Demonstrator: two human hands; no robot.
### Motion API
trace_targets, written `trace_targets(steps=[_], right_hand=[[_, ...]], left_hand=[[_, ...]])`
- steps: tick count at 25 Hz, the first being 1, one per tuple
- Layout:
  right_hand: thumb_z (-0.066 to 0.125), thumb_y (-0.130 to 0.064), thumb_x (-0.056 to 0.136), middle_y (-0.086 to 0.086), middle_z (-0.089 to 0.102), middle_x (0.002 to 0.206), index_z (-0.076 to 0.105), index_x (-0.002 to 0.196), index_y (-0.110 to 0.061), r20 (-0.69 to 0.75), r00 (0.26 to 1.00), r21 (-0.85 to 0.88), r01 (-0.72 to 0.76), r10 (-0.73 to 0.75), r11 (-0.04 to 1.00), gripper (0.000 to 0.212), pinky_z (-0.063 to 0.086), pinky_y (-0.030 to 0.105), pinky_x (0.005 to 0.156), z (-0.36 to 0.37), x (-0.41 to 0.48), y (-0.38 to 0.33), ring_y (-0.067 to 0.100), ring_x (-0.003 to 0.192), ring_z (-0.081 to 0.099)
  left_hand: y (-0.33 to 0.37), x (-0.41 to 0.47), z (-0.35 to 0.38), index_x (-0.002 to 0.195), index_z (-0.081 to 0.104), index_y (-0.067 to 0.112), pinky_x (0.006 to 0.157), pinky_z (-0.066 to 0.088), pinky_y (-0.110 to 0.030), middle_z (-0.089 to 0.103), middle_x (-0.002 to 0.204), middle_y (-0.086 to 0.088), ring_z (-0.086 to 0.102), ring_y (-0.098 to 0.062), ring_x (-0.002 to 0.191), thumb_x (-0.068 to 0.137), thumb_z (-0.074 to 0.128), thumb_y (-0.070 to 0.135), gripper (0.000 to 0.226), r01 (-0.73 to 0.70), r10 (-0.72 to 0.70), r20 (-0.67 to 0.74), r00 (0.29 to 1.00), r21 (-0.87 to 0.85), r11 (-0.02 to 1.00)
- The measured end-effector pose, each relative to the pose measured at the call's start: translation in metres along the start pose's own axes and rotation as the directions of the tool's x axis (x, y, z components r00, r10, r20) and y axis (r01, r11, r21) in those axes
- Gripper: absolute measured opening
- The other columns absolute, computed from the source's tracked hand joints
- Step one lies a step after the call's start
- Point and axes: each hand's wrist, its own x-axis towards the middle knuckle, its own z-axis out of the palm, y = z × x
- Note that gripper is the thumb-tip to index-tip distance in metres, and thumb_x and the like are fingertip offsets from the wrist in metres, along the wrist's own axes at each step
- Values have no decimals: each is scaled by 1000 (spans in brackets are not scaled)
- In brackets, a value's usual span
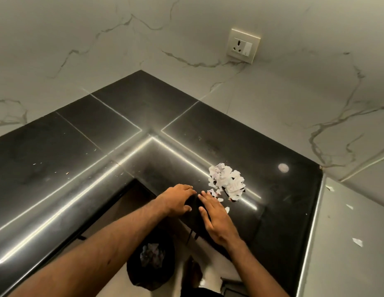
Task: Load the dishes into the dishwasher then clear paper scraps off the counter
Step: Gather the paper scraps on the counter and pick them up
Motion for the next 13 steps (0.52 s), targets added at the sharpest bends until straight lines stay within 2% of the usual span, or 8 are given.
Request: trace_targets(steps=[2, 4, 5, 6, 8, 10, 13], right_hand=[[40, -46, 112, -18, 46, 160, 52, 153, -33, -35, 999, 116, 15, -11, 993, 44, 34, 39, 124, -12, 5, 6, -5, 151, 31], [48, -37, 112, -18, 64, 141, 68, 134, -30, -198, 979, 198, 82, -43, 977, 31, 48, 39, 111, -32, 10, 10, -1, 136, 53], [51, -34, 111, -17, 67, 136, 71, 127, -29, -286, 957, 211, 107, -43, 972, 27, 49, 37, 109, -44, 15, 12, 1, 133, 57], [52, -34, 111, -16, 66, 137, 72, 125, -28, -343, 939, 224, 100, -17, 969, 26, 48, 34, 110, -57, 21, 17, 2, 135, 56], [47, -44, 110, -16, 56, 151, 67, 133, -32, -366, 927, 228, 9, 77, 974, 32, 38, 32, 117, -82, 40, 33, 2, 145, 43], [39, -57, 110, -18, 42, 162, 54, 147, -38, -291, 943, 216, -102, 164, 971, 44, 31, 41, 124, -98, 64, 53, -1, 153, 28], [29, -69, 107, -17, 27, 170, 36, 158, -44, -142, 974, 166, -151, 175, 975, 57, 22, 51, 128, -105, 98, 73, -1, 157, 15]], left_hand=[[12, 23, -7, 161, 26, 26, 124, 29, -46, 18, 170, -2, 22, -25, 155, 88, 76, 44, 90, 43, -44, 25, 999, 40, 998], [22, 40, -11, 164, 14, 20, 125, 24, -50, 8, 172, -8, 13, -32, 157, 80, 82, 50, 112, 131, -139, 70, 988, 107, 986], [26, 45, -12, 165, 9, 16, 125, 23, -52, 7, 172, -11, 12, -35, 157, 77, 84, 51, 120, 167, -185, 104, 977, 160, 973], [31, 49, -13, 164, 8, 13, 125, 24, -52, 9, 171, -15, 15, -38, 156, 75, 86, 52, 124, 183, -213, 132, 968, 213, 960], [40, 54, -14, 162, 13, 7, 121, 32, -52, 22, 167, -19, 28, -40, 151, 72, 88, 52, 126, 183, -230, 146, 962, 283, 942], [47, 58, -19, 160, 19, 3, 115, 41, -51, 38, 159, -19, 43, -38, 143, 69, 90, 53, 125, 176, -234, 152, 960, 318, 932], [52, 66, -28, 154, 35, 1, 106, 49, -49, 53, 142, -14, 56, -32, 129, 67, 90, 56, 117, 147, -218, 159, 963, 368, 918]])
